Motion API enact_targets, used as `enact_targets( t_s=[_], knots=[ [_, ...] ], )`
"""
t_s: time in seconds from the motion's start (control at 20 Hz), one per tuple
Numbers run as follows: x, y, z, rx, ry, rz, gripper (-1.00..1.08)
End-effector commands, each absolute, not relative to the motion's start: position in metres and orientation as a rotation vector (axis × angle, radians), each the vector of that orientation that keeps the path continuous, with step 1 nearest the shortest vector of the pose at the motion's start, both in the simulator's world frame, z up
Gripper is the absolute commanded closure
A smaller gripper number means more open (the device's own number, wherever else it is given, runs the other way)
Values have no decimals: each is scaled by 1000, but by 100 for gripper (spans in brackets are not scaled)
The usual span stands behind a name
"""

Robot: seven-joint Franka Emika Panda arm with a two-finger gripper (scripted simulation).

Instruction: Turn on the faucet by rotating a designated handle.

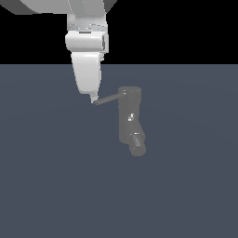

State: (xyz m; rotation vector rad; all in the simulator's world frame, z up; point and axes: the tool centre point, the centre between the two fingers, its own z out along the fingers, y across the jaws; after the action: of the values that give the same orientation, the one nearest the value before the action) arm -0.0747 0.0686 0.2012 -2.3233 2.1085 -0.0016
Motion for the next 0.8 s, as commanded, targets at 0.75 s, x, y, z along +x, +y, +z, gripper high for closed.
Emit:
enact_targets(
  t_s=[0.75],
  knots=[
    [-118,13,201,-2315,2123,0,108]
  ],
)
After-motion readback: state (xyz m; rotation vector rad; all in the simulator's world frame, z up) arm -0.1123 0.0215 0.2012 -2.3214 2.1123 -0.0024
